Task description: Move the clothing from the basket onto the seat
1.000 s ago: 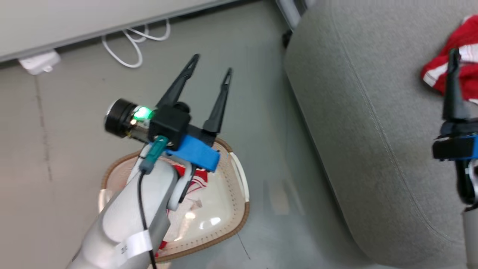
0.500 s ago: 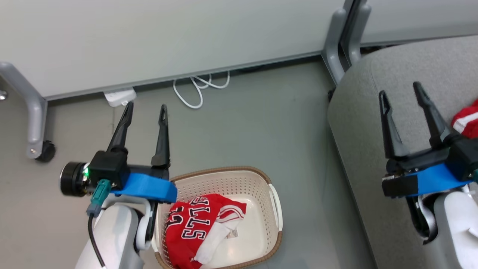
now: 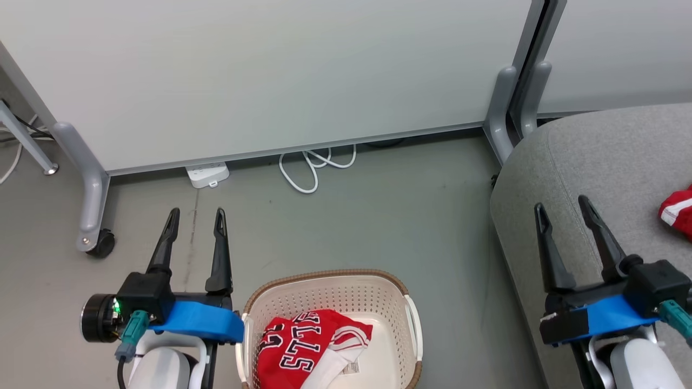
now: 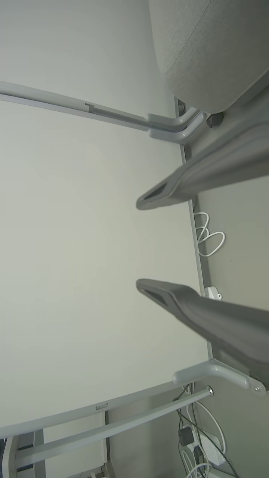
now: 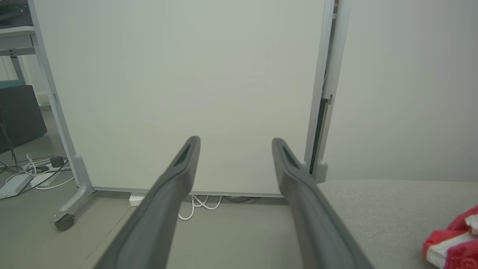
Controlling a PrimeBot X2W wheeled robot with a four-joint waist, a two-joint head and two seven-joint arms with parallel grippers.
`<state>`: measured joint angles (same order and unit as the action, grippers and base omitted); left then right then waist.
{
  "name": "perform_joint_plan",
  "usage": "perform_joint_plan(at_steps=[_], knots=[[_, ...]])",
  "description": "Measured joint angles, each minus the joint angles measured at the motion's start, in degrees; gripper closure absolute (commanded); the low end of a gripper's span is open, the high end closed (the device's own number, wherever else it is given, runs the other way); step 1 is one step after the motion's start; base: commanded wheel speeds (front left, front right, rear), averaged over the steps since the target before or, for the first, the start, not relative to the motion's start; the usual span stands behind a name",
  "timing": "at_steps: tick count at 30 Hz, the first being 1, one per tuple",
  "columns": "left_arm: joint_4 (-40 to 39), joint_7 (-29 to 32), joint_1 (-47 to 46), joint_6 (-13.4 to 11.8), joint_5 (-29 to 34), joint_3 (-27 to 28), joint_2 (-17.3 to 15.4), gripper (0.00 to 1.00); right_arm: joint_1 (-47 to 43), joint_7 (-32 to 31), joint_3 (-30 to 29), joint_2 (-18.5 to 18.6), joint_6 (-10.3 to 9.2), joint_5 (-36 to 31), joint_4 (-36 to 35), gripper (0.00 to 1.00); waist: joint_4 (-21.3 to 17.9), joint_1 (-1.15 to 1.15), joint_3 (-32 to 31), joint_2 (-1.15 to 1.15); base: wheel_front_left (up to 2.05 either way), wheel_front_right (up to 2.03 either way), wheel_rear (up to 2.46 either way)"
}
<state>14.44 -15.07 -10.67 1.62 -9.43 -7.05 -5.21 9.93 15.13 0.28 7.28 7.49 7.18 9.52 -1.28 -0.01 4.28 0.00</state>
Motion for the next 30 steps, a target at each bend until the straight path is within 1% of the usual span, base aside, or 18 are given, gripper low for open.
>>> perform_joint_plan(at_steps=[4, 11, 22, 30], knots=[[0.27, 0.0, 1.48, 1.27, 0.91, 1.33, 1.04, 0.0, -2.24, 0.0, -0.69, -0.79, 0.0, 0.35, 0.9, 0.0, 0.32, 0.0, -1.24, 0.0, 0.0, 0.0, 0.0], [0.45, 0.0, 2.83, 2.32, 1.63, 2.89, 1.8, 0.0, -4.15, 0.0, -1.1, -1.67, 0.0, 0.56, 1.79, 0.0, 0.74, 0.0, -2.41, 0.0, 0.0, 0.0, 0.0], [0.33, 0.0, 3.47, 3.05, 2.79, 4.25, 2.18, 0.0, -4.64, 0.0, -1.35, -2.41, 0.0, 0.62, 1.86, 0.0, 1.18, 0.0, -2.15, 0.0, 0.0, 0.0, 0.0], [0.88, 0.0, 2.32, 3.8, 3.49, 3.36, 2.23, 0.0, -4.22, 0.0, -1.24, -2.43, 0.0, 0.8, 1.76, 0.0, 1.11, 0.01, -0.79, 0.0, 0.0, 0.0, 0.0]])
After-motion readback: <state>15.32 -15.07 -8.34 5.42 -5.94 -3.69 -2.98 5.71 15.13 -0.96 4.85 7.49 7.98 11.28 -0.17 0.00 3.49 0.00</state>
